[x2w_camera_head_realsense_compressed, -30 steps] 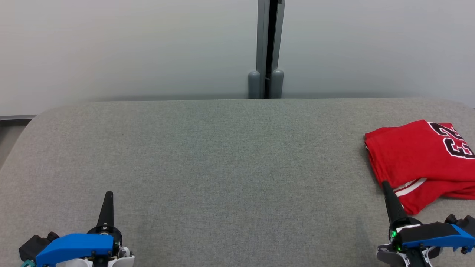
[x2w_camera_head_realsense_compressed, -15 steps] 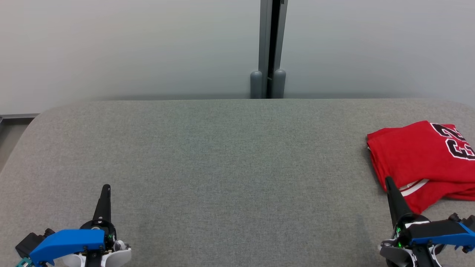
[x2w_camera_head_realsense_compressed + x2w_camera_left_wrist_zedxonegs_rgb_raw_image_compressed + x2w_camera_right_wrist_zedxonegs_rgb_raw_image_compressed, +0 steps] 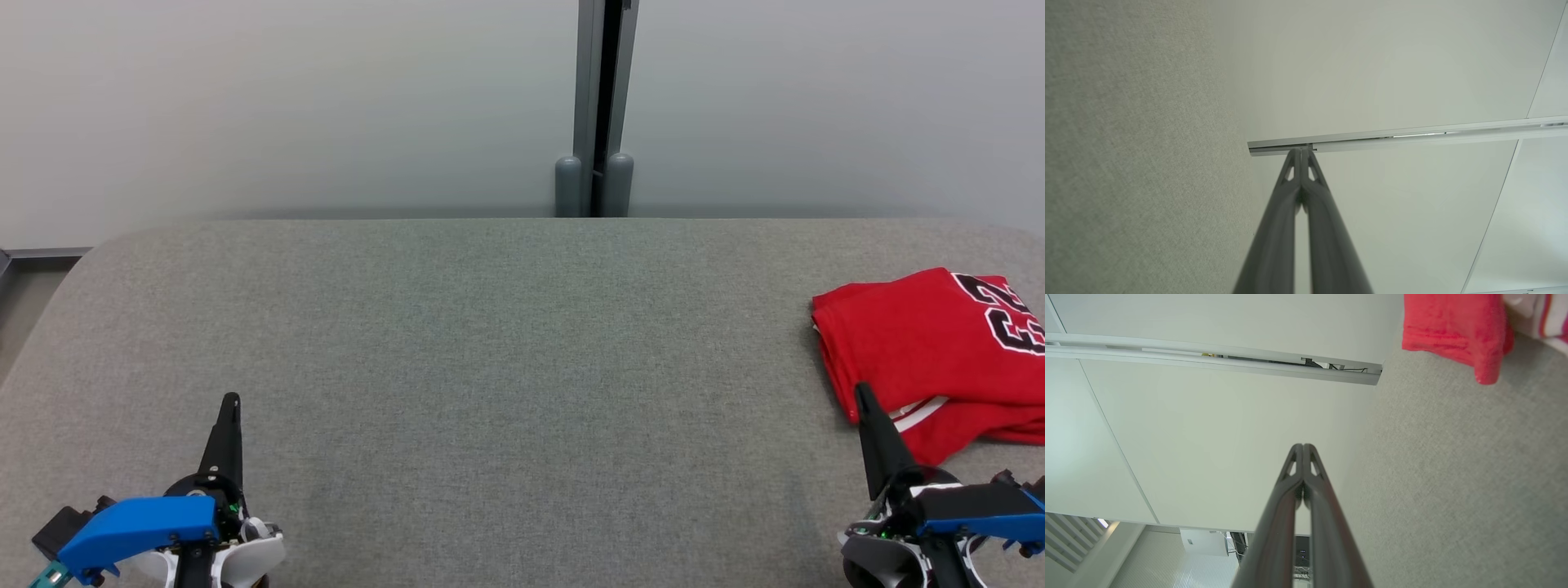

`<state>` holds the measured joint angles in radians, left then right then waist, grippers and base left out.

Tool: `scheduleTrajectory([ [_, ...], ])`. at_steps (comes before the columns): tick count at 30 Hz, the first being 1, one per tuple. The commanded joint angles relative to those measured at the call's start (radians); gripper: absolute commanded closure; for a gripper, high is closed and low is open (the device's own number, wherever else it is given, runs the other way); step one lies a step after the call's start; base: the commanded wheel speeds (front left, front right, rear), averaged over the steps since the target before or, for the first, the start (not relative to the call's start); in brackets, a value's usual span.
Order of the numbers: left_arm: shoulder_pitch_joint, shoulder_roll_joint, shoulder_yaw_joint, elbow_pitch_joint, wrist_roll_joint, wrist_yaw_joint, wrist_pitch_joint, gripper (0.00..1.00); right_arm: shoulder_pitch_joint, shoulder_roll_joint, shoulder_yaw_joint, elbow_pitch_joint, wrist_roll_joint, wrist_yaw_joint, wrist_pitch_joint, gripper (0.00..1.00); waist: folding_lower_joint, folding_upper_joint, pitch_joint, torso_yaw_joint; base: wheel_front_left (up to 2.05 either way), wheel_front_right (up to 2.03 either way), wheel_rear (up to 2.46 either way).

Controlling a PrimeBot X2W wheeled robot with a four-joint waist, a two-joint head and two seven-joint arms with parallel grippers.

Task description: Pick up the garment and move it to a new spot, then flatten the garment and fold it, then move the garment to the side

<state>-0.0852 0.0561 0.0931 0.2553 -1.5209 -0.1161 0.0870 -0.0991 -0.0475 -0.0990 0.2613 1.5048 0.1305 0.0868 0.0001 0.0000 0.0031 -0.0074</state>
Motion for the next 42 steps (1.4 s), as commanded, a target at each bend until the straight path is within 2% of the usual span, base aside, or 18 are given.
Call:
scheduleTrajectory([
  [1,-0.019,-0.002,0.010,-0.008,-0.016,-0.010,0.007,1.00,-0.013,-0.005,-0.004,-0.010,0.022,0.000,0.008,1.00,-0.0001,0.0000,0.000,0.001,0.00,0.00,0.00],
  [15,-0.031,-0.008,0.025,-0.013,-0.097,-0.020,0.031,1.00,-0.015,-0.005,-0.018,-0.020,0.113,0.000,0.031,1.00,-0.0001,0.0000,0.000,0.007,0.00,0.00,0.00],
  [42,-0.029,-0.008,0.024,-0.012,-0.093,-0.018,0.031,1.00,-0.015,-0.005,-0.017,-0.019,0.109,0.000,0.030,1.00,-0.0001,0.0000,0.000,0.007,0.00,0.00,0.00],
])
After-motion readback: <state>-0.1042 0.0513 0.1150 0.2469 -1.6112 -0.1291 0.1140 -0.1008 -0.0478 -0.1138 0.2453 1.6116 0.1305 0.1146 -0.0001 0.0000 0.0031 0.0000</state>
